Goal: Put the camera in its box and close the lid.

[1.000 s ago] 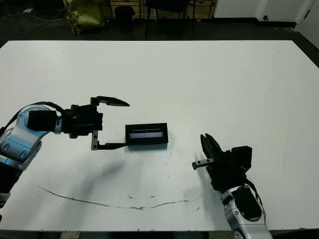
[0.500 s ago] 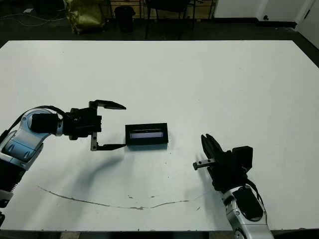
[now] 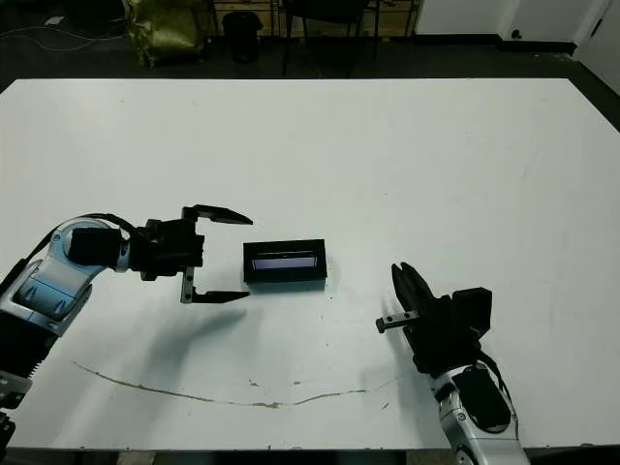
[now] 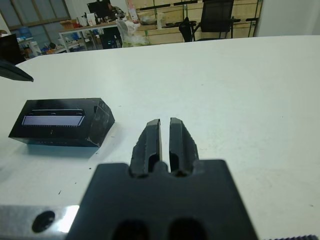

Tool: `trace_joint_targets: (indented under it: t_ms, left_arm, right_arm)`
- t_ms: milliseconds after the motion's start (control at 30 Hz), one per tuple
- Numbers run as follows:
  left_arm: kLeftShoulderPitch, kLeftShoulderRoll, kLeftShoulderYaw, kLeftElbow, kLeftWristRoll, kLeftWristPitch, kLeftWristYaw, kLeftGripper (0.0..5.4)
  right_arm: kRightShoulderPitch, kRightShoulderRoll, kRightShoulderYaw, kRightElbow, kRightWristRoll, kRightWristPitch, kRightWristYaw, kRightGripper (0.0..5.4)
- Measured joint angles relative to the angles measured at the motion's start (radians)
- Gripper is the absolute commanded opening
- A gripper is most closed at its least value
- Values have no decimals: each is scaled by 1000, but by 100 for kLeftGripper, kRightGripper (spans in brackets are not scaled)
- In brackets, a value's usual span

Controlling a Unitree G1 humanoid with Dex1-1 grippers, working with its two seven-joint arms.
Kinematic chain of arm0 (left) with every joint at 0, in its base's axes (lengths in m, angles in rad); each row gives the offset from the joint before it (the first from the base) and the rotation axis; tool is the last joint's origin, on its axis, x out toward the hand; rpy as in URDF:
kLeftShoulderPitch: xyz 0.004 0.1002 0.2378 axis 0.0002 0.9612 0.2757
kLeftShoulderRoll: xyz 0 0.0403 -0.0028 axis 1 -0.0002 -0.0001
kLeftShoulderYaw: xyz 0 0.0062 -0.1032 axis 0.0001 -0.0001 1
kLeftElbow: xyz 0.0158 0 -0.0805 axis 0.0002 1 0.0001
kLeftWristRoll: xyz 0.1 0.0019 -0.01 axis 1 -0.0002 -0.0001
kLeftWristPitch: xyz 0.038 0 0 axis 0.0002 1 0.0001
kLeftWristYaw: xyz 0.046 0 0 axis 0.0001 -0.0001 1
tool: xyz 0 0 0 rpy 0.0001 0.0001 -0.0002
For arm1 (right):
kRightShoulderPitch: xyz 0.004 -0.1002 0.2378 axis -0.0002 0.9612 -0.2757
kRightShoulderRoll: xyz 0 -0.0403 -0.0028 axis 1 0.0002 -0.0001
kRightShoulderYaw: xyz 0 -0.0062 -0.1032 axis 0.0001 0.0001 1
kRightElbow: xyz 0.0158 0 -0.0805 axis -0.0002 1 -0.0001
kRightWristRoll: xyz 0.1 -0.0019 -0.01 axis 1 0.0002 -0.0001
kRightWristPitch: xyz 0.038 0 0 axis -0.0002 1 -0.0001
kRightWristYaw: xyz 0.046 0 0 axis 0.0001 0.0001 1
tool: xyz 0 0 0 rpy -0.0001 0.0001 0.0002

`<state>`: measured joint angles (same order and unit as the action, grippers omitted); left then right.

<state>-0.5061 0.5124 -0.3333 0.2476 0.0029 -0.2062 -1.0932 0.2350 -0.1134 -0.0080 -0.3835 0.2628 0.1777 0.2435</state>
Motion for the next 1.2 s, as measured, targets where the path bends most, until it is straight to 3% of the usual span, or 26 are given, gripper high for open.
trace_joint_targets:
  t_ms: [667, 1200]
  left_arm:
    - [-16, -40, -31, 119, 76, -94, 73, 537]
    - [-25, -46, -35, 135, 79, -96, 81, 537]
  right_arm:
    - [11, 2, 8, -67, 6, 63, -35, 0]
    - [14, 3, 11, -75, 9, 76, -45, 0]
